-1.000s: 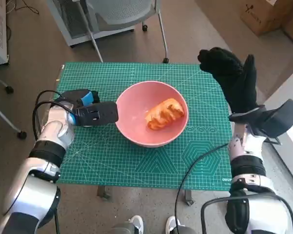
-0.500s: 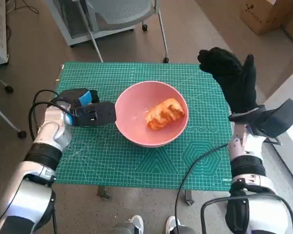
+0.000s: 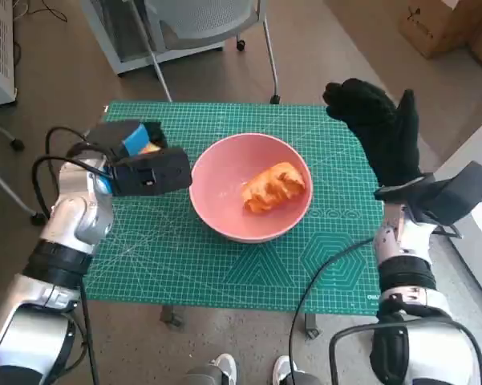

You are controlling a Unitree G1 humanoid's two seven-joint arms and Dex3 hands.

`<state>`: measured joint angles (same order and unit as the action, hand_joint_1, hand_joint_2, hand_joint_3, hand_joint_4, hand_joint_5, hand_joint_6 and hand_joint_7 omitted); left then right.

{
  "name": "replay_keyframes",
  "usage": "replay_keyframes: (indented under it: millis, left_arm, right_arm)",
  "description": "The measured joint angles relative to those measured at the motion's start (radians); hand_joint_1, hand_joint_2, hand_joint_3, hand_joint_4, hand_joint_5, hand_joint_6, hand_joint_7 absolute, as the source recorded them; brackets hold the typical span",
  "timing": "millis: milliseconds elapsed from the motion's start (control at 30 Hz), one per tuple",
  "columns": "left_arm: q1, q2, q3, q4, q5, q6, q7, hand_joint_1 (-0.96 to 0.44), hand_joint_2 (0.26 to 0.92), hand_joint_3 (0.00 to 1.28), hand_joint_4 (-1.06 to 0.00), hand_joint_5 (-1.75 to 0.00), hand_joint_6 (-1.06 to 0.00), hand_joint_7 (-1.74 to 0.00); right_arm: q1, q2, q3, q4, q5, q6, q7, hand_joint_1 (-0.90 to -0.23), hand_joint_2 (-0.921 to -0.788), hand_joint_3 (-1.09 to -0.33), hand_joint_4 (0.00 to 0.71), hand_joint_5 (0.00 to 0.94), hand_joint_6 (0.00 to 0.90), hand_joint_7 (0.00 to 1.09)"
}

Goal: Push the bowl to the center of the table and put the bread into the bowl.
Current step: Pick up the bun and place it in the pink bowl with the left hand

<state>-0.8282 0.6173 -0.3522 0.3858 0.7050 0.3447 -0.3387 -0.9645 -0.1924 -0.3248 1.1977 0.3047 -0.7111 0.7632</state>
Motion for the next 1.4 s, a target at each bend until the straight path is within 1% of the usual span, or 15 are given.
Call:
replay_keyframes:
  millis: [233,500,667,800,967,1200,1400]
  left_arm:
    - [0.027,0.005,0.051,-0.180,0.008,0.044,-0.001,0.00,0.913,0.02,-0.79,-1.07,-0.66,-1.12]
    - [0.030,-0.004,0.054,-0.317,0.044,0.054,-0.001,0.00,0.912,0.02,-0.77,-1.04,-0.69,-1.14]
    - [0.025,-0.039,0.049,-0.364,0.048,0.050,-0.001,0.00,0.913,0.02,-0.76,-1.05,-0.70,-1.13]
    - [0.015,-0.076,0.033,-0.368,0.048,0.036,-0.001,0.00,0.913,0.02,-0.76,-1.07,-0.70,-1.11]
    - [-0.005,-0.121,0.007,-0.347,0.047,-0.005,0.001,0.00,0.914,0.02,-0.77,-1.07,-0.69,-1.11]
    - [-0.037,-0.189,-0.018,-0.255,0.041,-0.096,0.042,0.00,0.914,0.01,-0.78,-1.08,-0.68,-1.11]
    - [-0.061,-0.234,-0.040,-0.159,0.040,-0.150,0.061,0.00,0.916,0.01,-0.78,-1.03,-0.67,-1.16]
  right_arm:
    - [0.000,0.000,0.005,0.005,-0.002,0.000,-0.012,-0.644,-0.921,-0.636,0.220,0.007,0.342,0.01]
    - [-0.001,0.002,0.012,0.010,-0.004,0.000,-0.023,-0.657,-0.921,-0.636,0.226,0.007,0.345,0.01]
    - [-0.001,0.002,0.015,0.010,-0.004,0.000,-0.025,-0.659,-0.921,-0.636,0.227,0.006,0.346,0.00]
    - [-0.002,0.005,0.016,0.009,-0.005,0.000,-0.026,-0.666,-0.921,-0.636,0.228,0.005,0.347,0.00]
    - [-0.002,0.007,0.020,0.009,-0.015,-0.004,-0.028,-0.674,-0.921,-0.639,0.229,0.004,0.348,0.00]
    - [-0.002,0.008,0.020,0.008,-0.017,-0.017,-0.028,-0.674,-0.921,-0.643,0.226,0.002,0.345,0.00]
    - [-0.002,0.006,0.019,0.007,-0.023,-0.030,-0.030,-0.671,-0.921,-0.647,0.226,0.001,0.345,0.00]
